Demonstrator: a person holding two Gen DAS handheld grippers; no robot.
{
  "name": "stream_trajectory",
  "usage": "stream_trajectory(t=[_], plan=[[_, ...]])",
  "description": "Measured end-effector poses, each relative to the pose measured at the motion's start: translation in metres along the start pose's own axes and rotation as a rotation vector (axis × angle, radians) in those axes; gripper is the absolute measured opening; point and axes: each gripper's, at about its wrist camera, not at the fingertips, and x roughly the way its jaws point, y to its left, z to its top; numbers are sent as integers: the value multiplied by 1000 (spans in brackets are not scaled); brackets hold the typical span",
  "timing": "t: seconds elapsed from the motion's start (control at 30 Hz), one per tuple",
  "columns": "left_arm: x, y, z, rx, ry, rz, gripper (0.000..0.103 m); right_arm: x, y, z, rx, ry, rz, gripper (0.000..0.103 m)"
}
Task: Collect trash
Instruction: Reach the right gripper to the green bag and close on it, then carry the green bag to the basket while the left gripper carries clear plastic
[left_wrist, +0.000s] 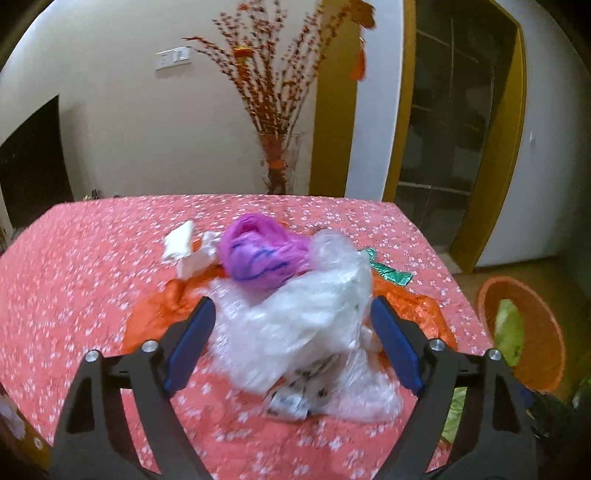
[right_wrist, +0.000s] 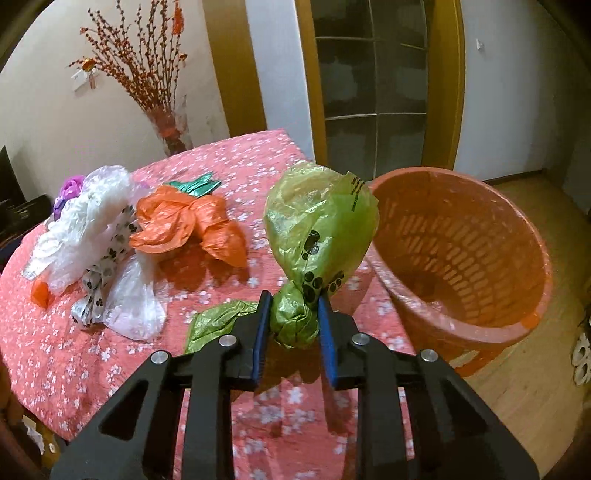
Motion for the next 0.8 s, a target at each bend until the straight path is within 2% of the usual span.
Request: stream_trajectory(t=[0.23, 0.3, 0.33, 0.43, 0.5, 0.6, 0.8], plan=[[31, -28, -1, 122, 52, 74, 82, 2, -8, -4, 15, 15, 2, 25], [41, -29, -4, 134, 85, 81, 73, 3, -9, -5, 14, 18, 4, 25], [45, -28, -6, 130, 102, 76, 72, 3, -9, -5, 13, 18, 6, 25], [51, -30, -9, 120, 124, 46, 59, 3, -10, -4, 12, 17, 10, 25], [52, -29, -10, 111, 128, 16, 43, 3, -10, -4, 14, 17, 10, 25], [49, -28, -9, 95, 116, -34, 31, 2, -10, -3, 14, 13, 8, 25], [32, -30, -8, 77, 71, -102, 24, -5, -12, -2, 10, -11, 4, 25]])
